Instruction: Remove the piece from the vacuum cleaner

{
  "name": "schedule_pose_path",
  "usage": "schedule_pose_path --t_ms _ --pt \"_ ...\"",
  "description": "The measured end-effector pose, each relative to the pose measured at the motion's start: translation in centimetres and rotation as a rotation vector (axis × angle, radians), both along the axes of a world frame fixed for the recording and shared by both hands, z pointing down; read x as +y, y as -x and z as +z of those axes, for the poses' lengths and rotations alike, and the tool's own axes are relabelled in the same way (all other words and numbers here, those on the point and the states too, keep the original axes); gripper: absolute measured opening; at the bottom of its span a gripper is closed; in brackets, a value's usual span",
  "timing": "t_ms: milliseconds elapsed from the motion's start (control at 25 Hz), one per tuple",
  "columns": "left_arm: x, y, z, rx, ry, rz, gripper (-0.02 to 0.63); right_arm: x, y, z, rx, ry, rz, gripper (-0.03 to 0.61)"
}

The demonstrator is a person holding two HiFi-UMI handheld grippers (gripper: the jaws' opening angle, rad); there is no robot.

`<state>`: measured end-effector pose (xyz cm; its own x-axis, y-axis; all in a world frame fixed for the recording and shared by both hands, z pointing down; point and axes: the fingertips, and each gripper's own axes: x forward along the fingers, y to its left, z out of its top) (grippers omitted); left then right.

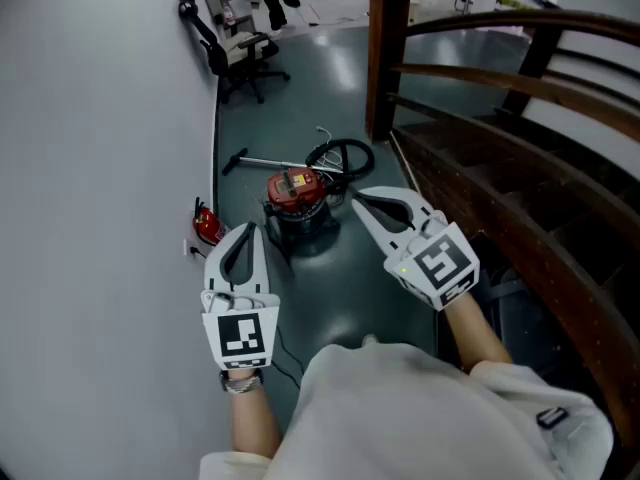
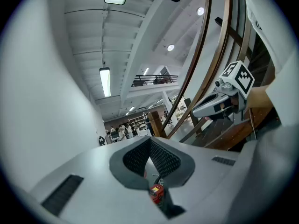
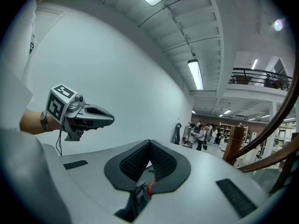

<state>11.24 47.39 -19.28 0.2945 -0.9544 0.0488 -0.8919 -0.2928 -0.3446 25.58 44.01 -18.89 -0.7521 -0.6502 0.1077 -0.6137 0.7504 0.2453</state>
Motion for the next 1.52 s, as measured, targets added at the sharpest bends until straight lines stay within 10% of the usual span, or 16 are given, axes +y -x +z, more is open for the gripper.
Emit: schedule_pose_path --t_ms 480,1520 --pt "1.0 -2.3 4.6 -0.145 0.104 0.079 -0.002 0.5 -1.3 4.3 0.120 0.012 -0.027 0.029" --pt "0.8 -5.3 7.9 -0.056 0.194 -0.063 -0.002 -0.9 -5.0 8.2 0.143 0.055 -0.210 0.029"
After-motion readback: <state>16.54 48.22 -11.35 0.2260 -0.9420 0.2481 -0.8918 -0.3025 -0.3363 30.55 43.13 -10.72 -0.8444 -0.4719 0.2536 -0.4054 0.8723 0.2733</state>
